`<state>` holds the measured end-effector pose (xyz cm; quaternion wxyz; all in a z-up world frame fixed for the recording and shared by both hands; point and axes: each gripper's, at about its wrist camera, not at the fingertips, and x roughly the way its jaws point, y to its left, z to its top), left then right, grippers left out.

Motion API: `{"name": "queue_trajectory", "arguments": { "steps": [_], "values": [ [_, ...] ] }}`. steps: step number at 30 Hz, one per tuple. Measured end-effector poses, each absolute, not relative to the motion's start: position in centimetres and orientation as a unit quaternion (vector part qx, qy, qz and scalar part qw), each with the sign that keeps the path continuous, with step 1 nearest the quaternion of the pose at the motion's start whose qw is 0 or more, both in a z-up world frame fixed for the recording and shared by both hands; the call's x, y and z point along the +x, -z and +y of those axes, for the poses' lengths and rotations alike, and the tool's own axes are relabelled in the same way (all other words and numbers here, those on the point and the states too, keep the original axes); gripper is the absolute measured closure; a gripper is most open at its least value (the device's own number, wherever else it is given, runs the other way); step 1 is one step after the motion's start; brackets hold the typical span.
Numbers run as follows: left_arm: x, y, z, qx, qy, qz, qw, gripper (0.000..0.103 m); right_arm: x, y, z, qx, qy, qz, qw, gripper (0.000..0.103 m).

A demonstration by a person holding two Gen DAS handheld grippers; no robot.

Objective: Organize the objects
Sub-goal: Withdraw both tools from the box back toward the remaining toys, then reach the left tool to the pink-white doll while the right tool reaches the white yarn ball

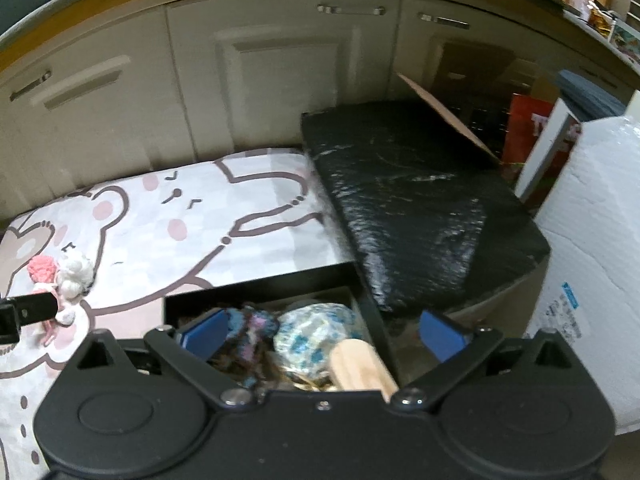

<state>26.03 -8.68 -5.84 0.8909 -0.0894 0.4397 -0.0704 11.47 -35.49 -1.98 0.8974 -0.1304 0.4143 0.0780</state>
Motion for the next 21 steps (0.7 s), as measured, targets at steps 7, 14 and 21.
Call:
{"name": "queue_trajectory", "arguments": {
  "steps": [7, 14, 21],
  "values": [
    [25.8, 6.3, -5.3, -0.082, 0.040, 0.432, 0.897, 0.000, 11.2, 2.5, -31.9, -0.135, -0.109, 0.411, 0.895, 0.000],
    [25.3, 6.8, -2.0, -0.083, 0.017, 0.428, 0.900, 0.000, 10.7, 2.9, -27.9, -0.149, -0.150, 0.405, 0.889, 0.000],
    [24.8, 7.0, 1.2, -0.090, -0.004, 0.422, 0.902, 0.000, 9.9, 3.3, -24.3, -0.158, -0.184, 0.399, 0.884, 0.000]
  ]
}}
